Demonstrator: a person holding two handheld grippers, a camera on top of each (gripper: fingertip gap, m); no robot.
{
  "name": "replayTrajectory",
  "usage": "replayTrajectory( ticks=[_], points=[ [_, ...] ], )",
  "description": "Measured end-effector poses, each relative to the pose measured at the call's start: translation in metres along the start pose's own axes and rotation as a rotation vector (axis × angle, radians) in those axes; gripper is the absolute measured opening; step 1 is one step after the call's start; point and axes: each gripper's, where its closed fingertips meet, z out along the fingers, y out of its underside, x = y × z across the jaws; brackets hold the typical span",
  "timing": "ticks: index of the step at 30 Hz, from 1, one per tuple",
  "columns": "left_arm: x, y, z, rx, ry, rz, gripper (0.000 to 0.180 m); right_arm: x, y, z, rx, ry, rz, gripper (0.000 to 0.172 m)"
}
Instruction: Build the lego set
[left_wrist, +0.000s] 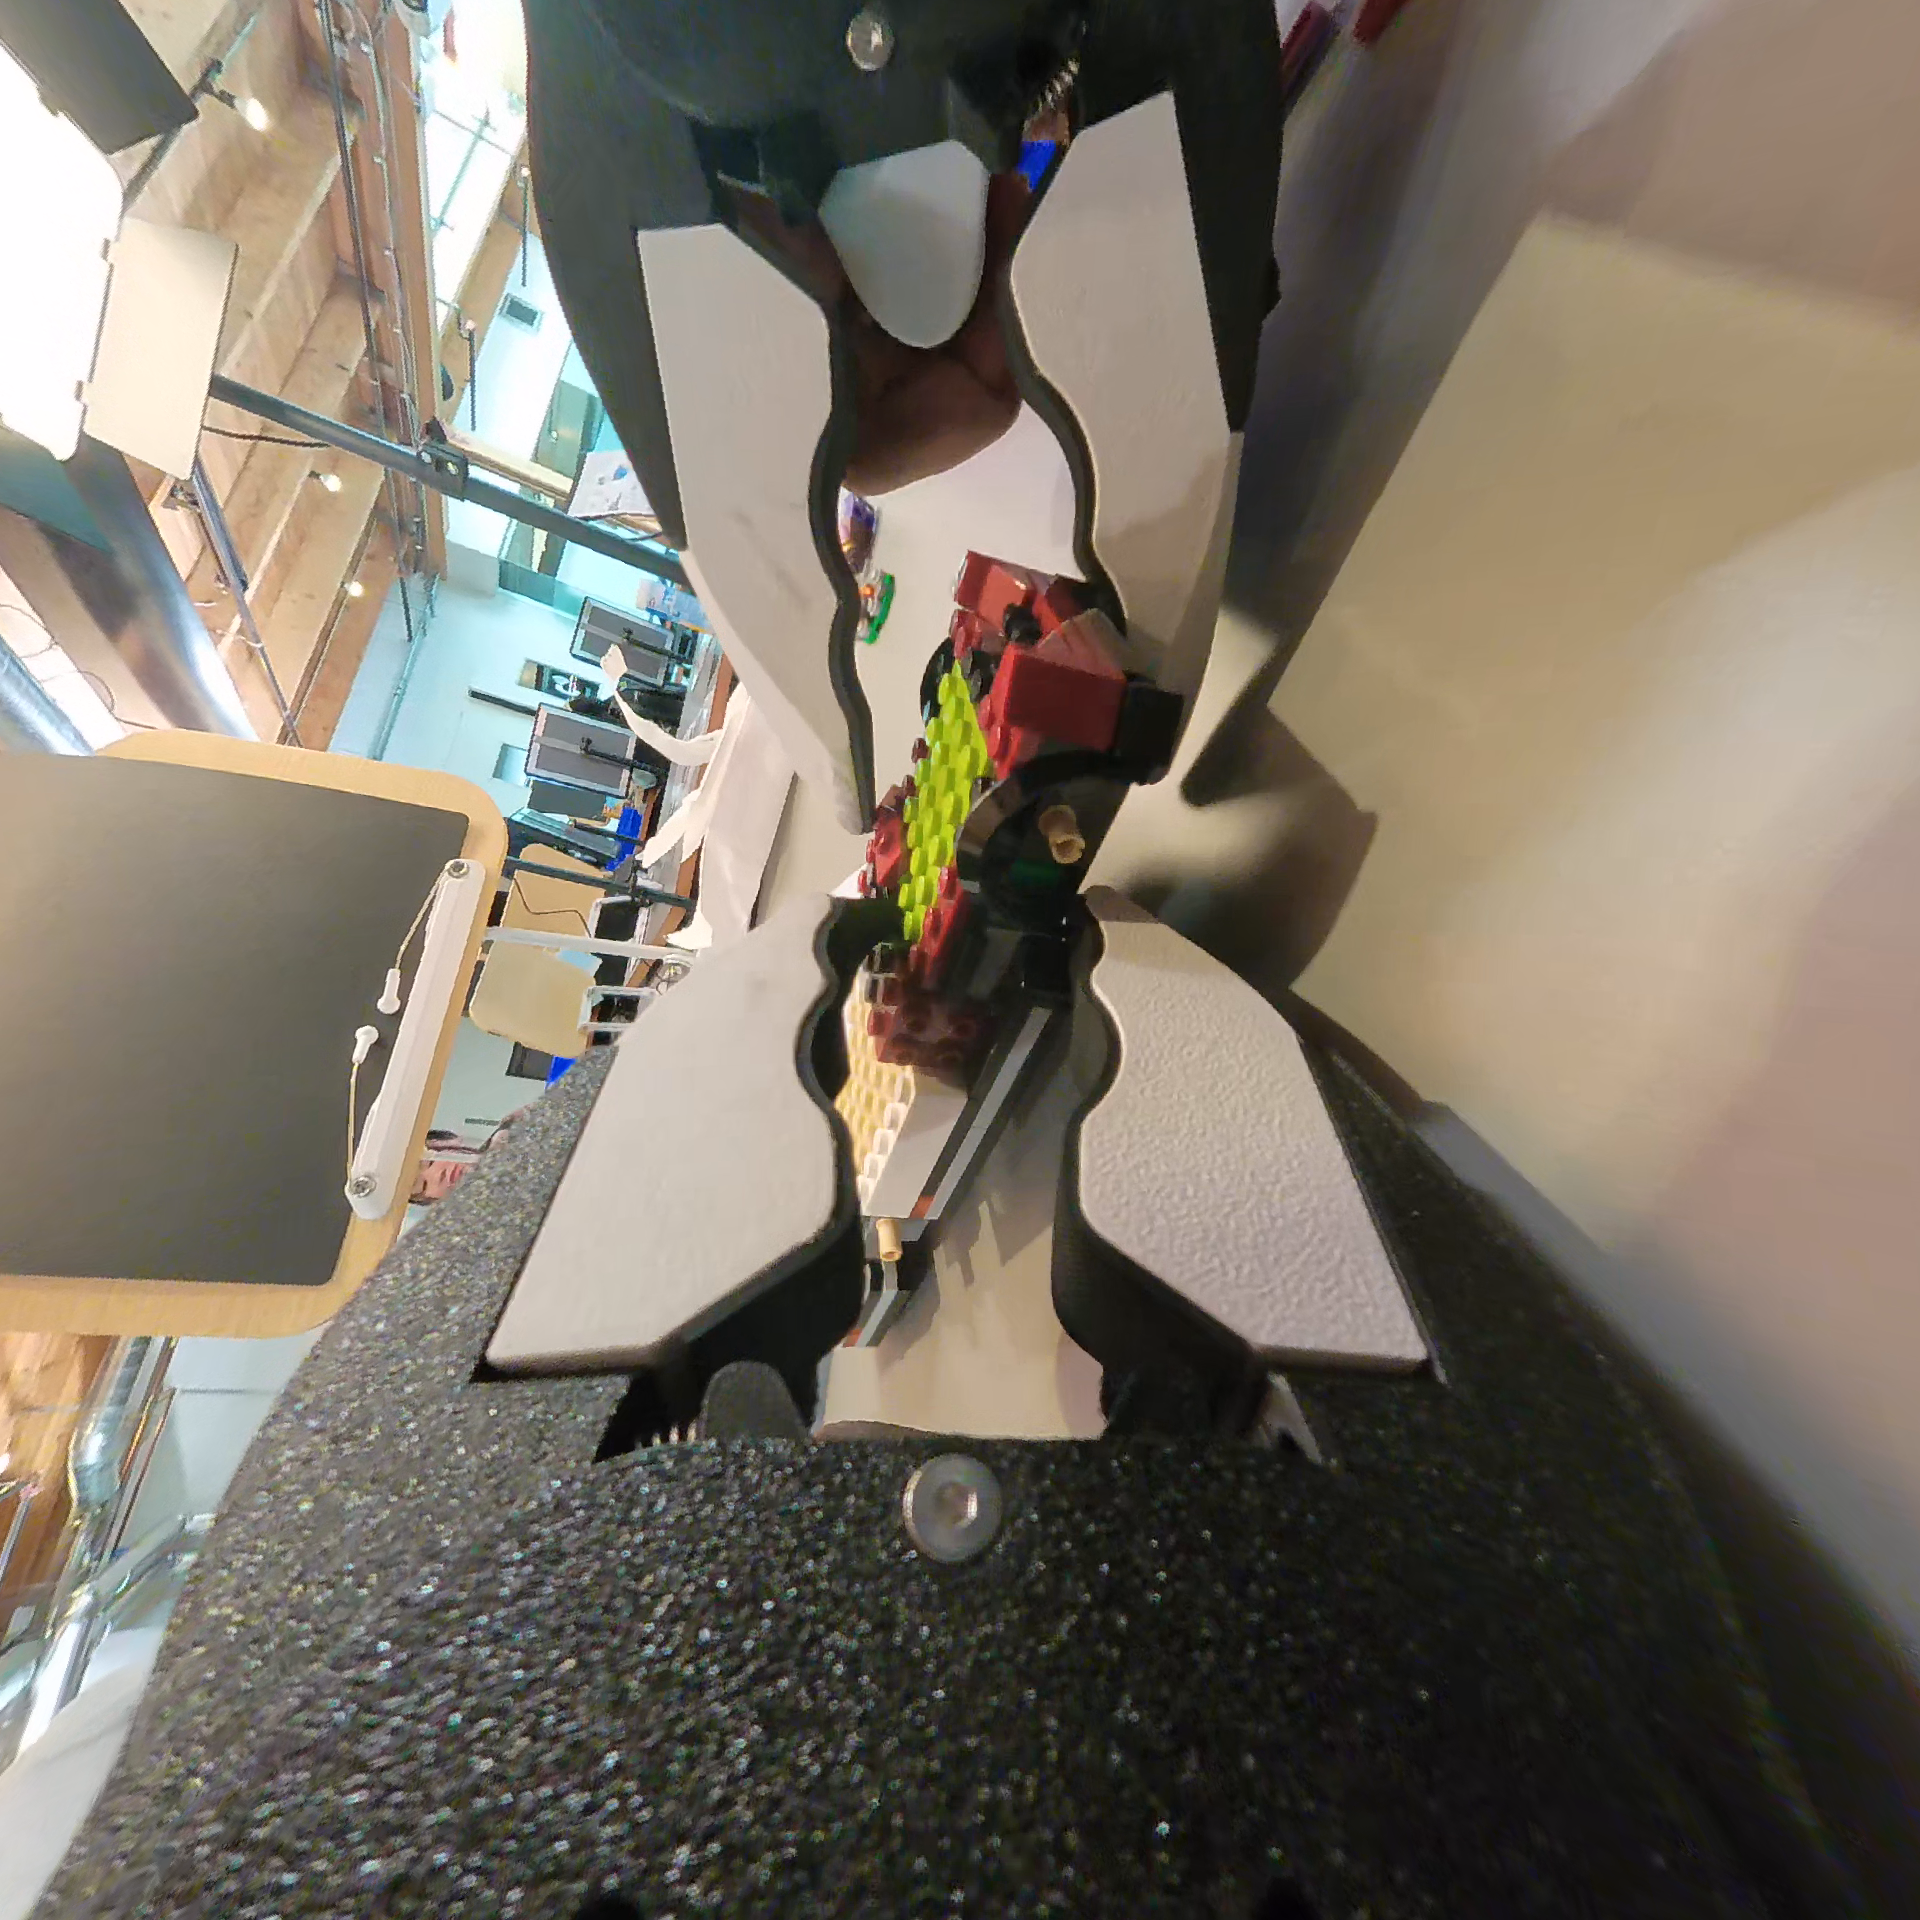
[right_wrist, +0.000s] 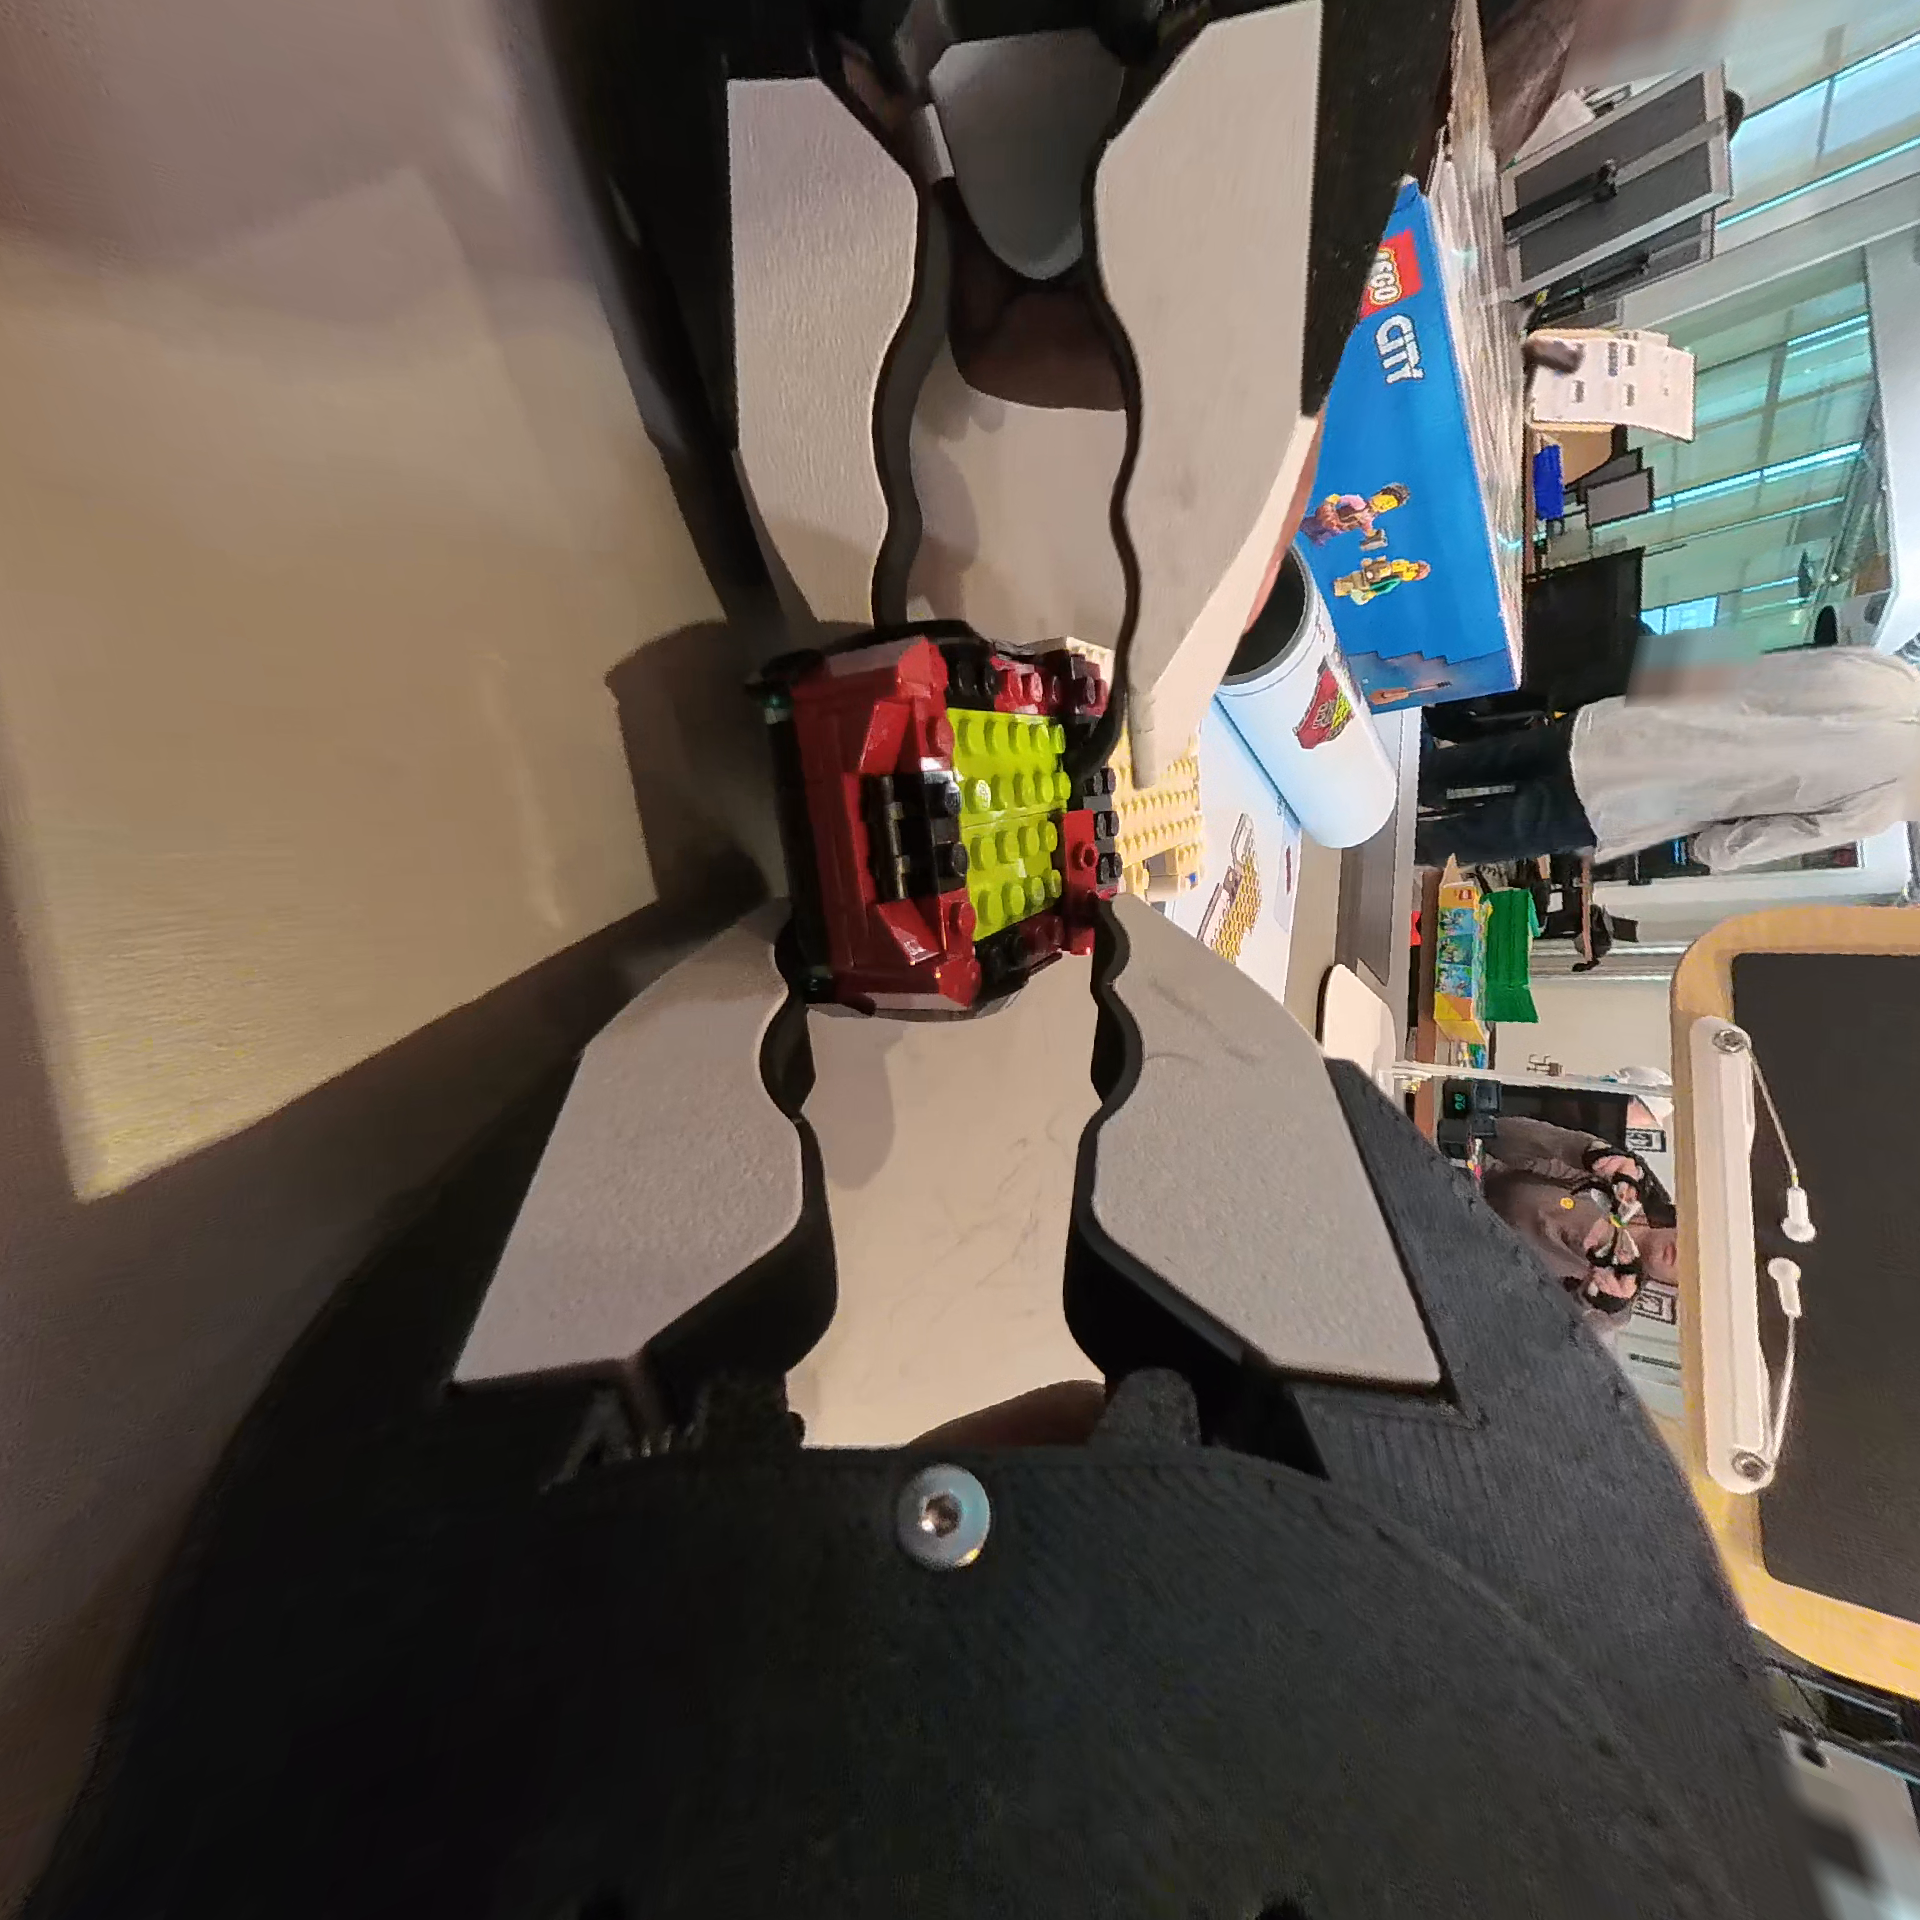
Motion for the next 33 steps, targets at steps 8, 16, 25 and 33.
replayTrajectory(
  ticks=[8,16,25,33],
  points=[
    [0.001,0.001,0.000,-0.004,0.011,-0.018,0.035,0.001,0.002,0.004,-0.004,-0.039,0.018,0.056],
    [0.001,0.002,0.001,-0.001,0.008,-0.034,0.035,0.006,0.001,0.002,0.014,-0.005,0.034,0.056],
    [0.000,0.001,0.000,0.003,0.003,-0.035,0.036,0.006,0.004,-0.001,0.023,0.003,0.022,0.060],
    [-0.006,0.003,0.000,-0.004,-0.023,-0.079,0.050,0.008,0.017,-0.001,-0.012,0.001,0.075,0.061]
  ],
)
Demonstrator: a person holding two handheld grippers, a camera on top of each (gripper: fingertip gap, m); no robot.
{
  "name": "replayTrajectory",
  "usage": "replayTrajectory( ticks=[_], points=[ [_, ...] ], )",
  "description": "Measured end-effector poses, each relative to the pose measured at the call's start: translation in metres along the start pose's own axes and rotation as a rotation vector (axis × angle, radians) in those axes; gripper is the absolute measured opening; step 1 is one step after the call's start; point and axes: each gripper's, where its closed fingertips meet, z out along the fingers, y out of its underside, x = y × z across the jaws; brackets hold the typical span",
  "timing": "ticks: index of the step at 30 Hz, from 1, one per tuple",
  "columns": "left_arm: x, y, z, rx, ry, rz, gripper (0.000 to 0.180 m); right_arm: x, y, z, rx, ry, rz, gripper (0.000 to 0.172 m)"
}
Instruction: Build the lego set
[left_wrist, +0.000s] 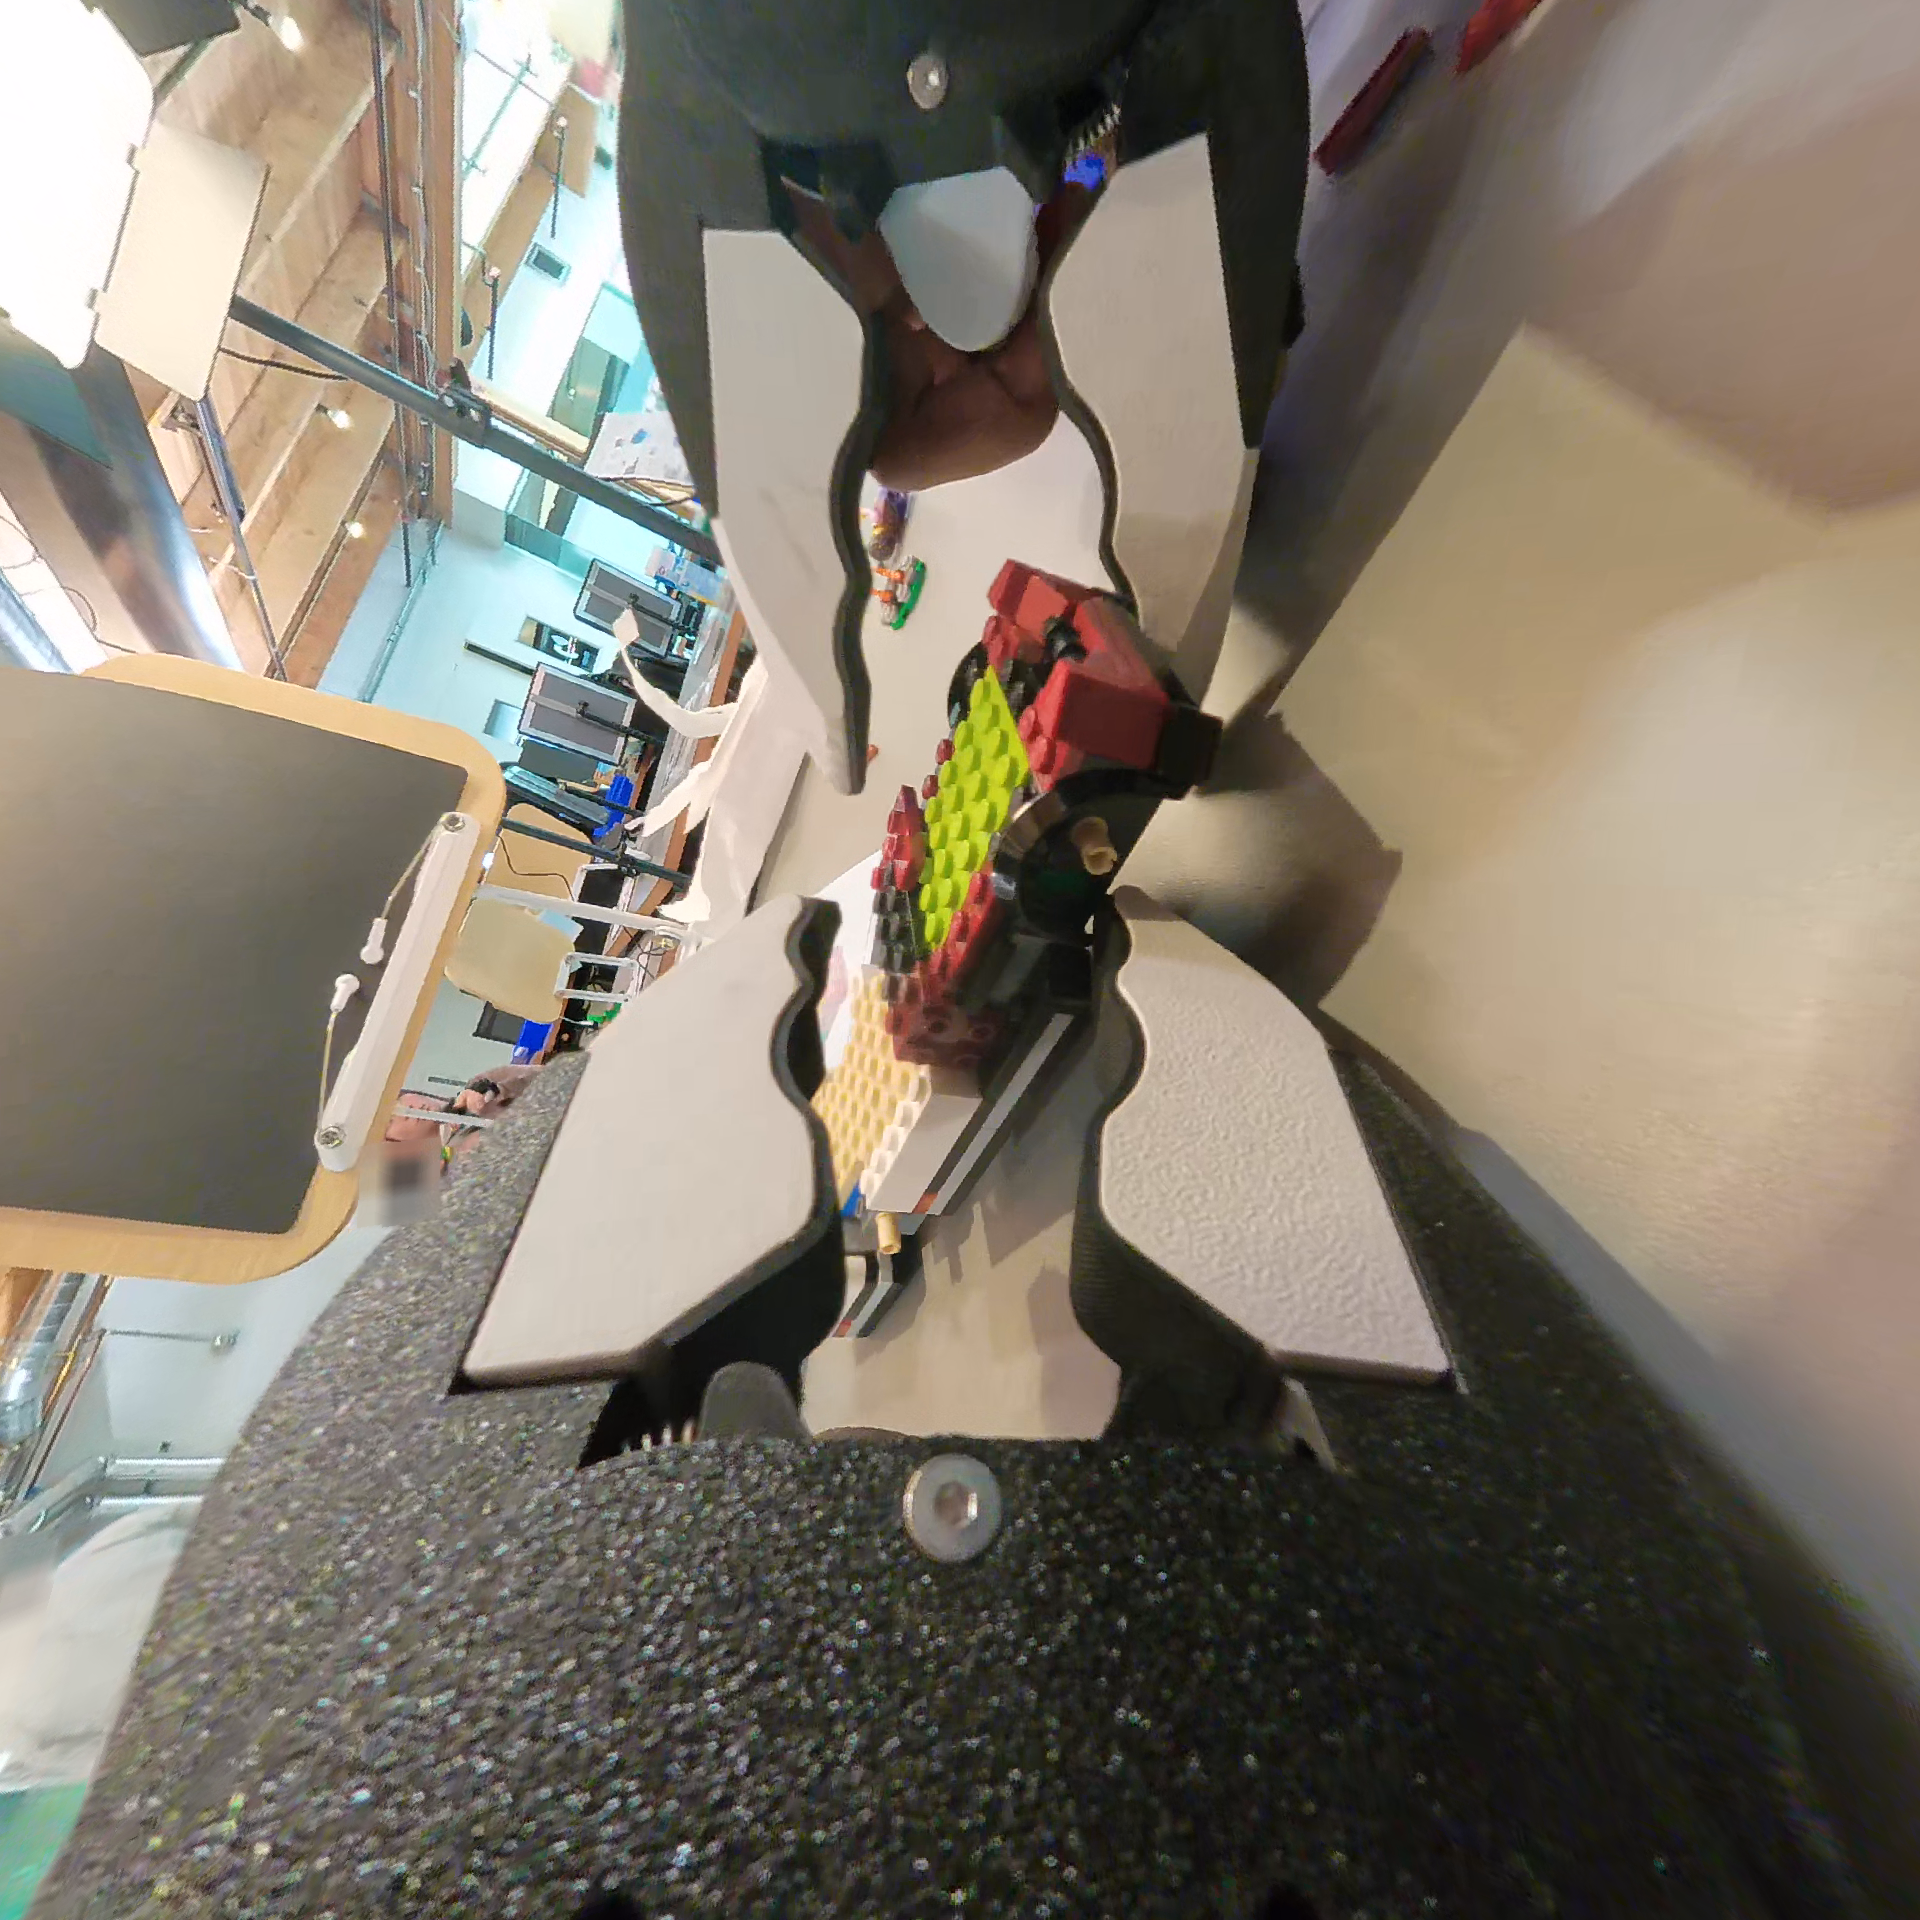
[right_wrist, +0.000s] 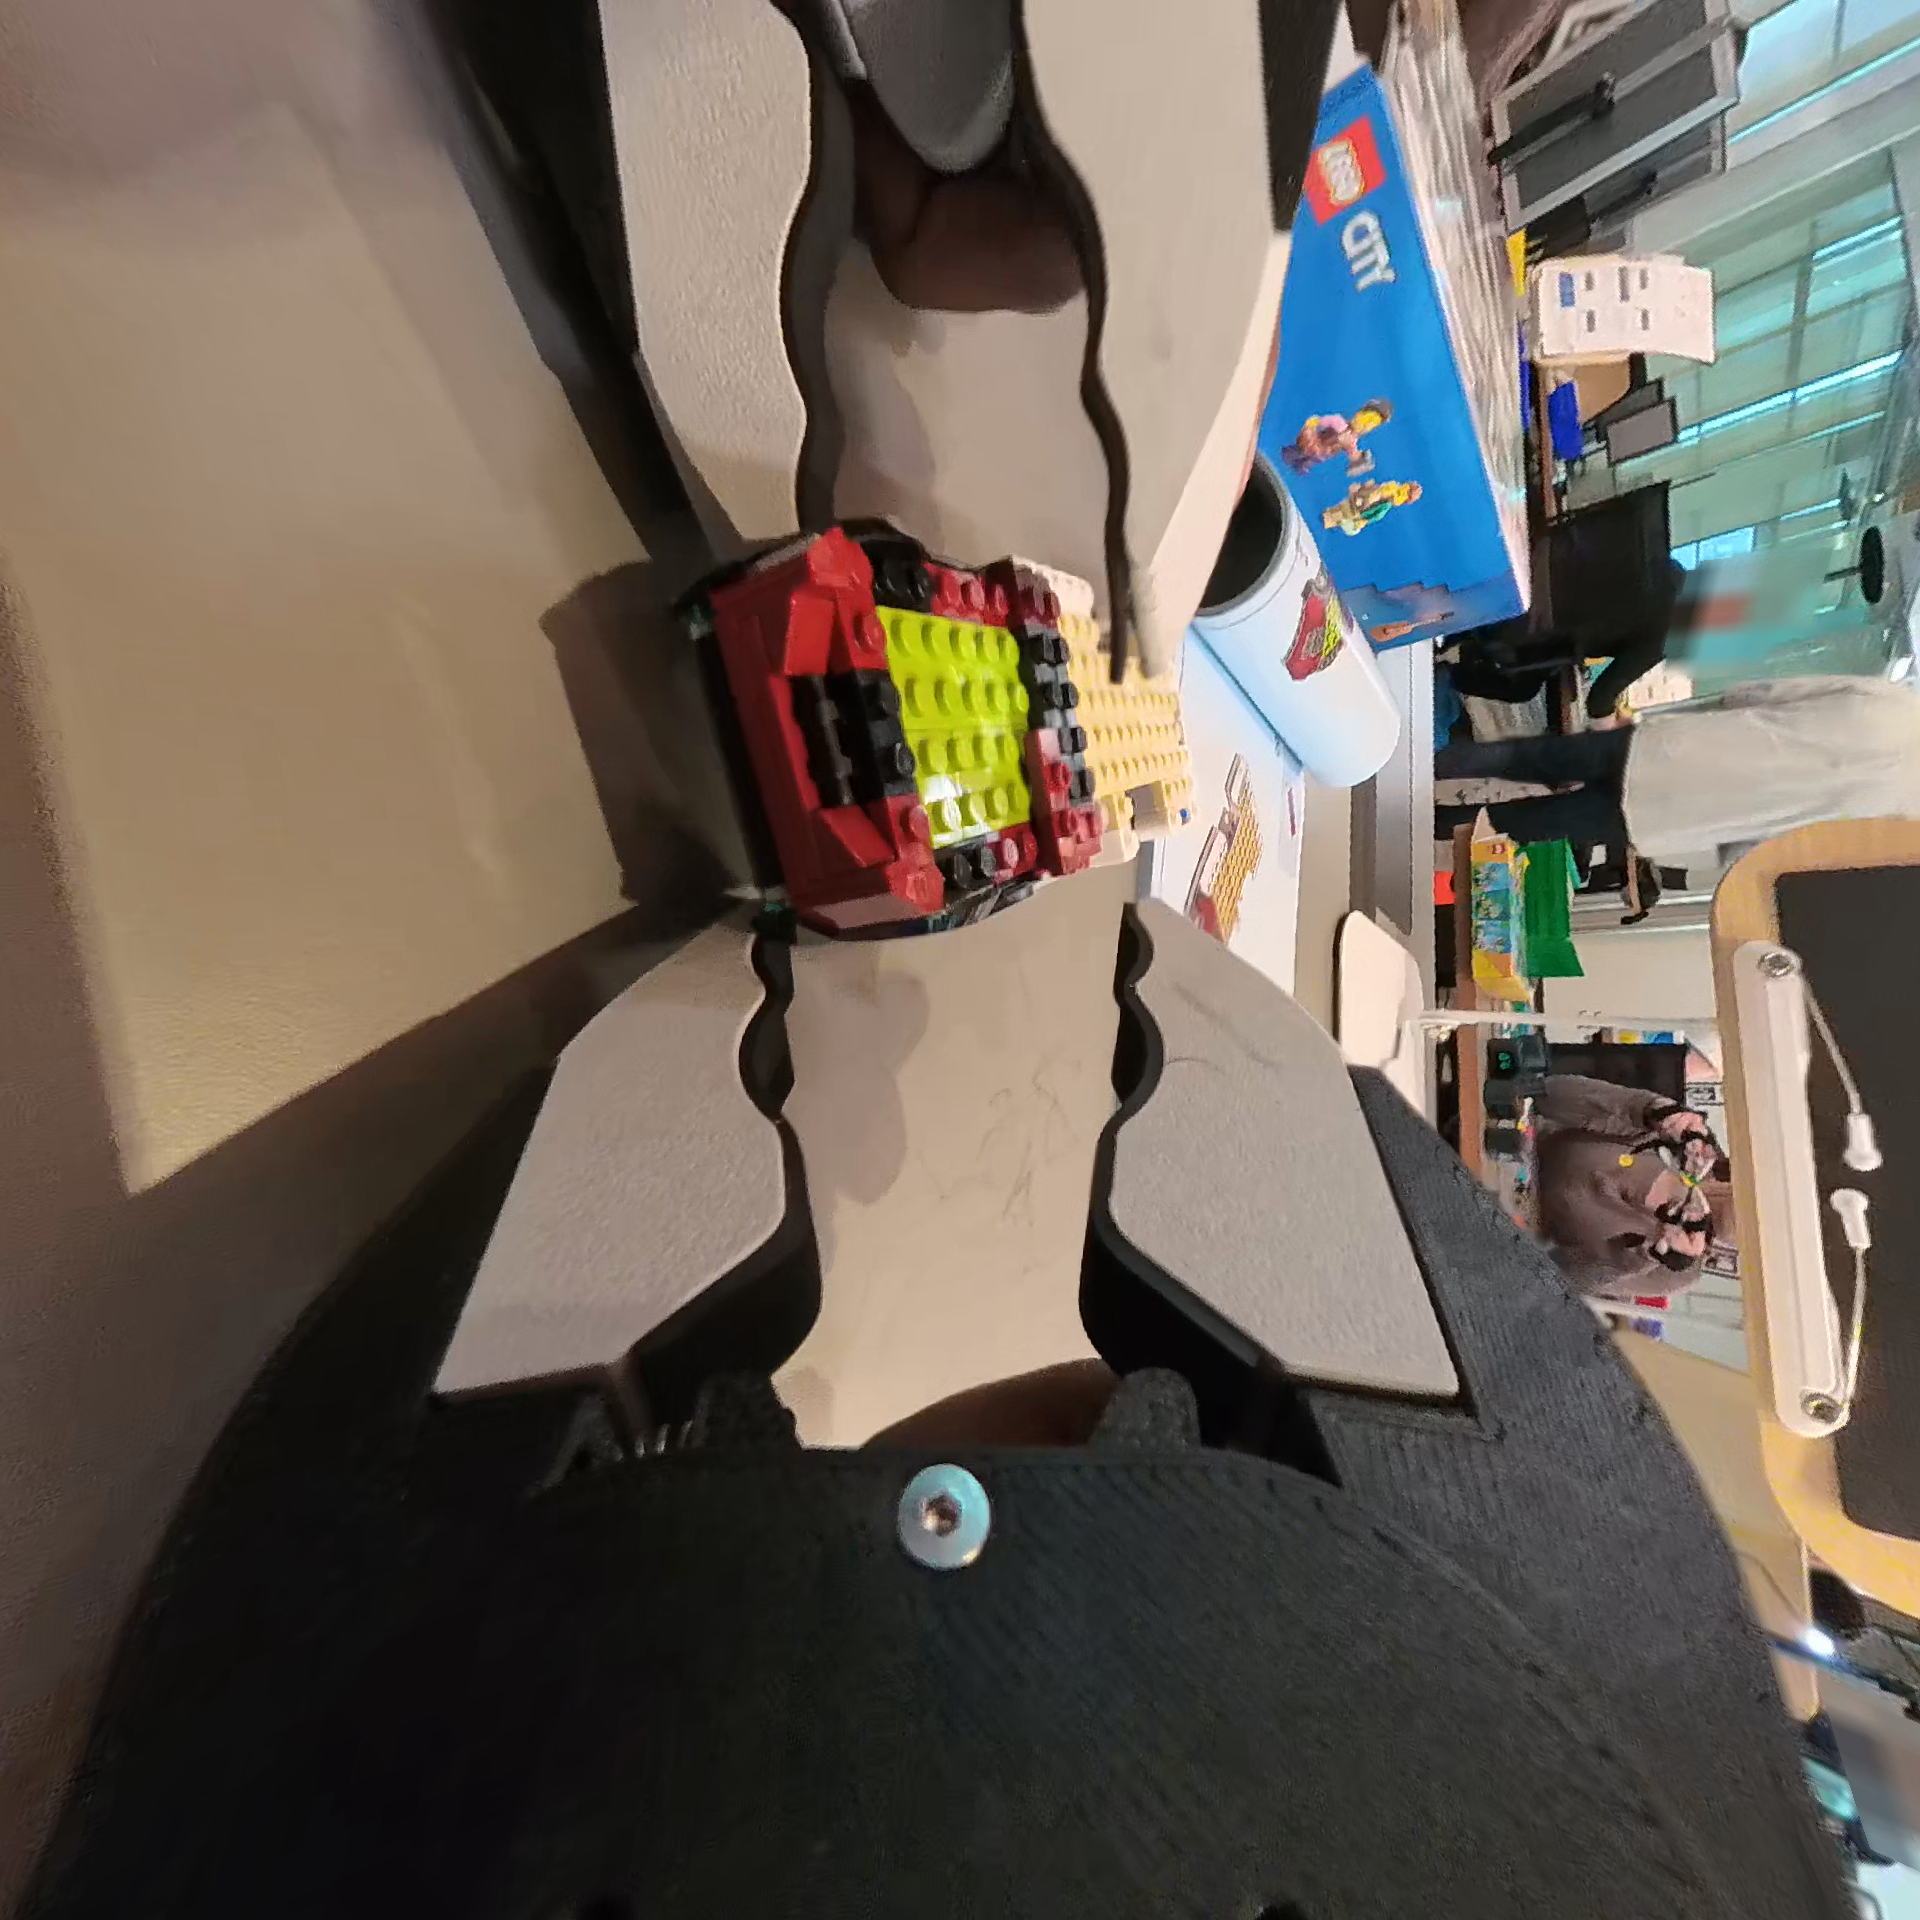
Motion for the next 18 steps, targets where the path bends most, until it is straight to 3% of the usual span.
replayTrajectory(
  ticks=[8,18],
  points=[
    [-0.002,0.002,0.000,-0.012,-0.004,-0.025,0.052,-0.001,0.002,0.004,-0.020,-0.004,0.023,0.052],
    [-0.002,0.003,0.000,-0.010,-0.006,-0.020,0.051,-0.003,-0.014,-0.006,0.070,0.156,-0.197,0.051]
  ],
)
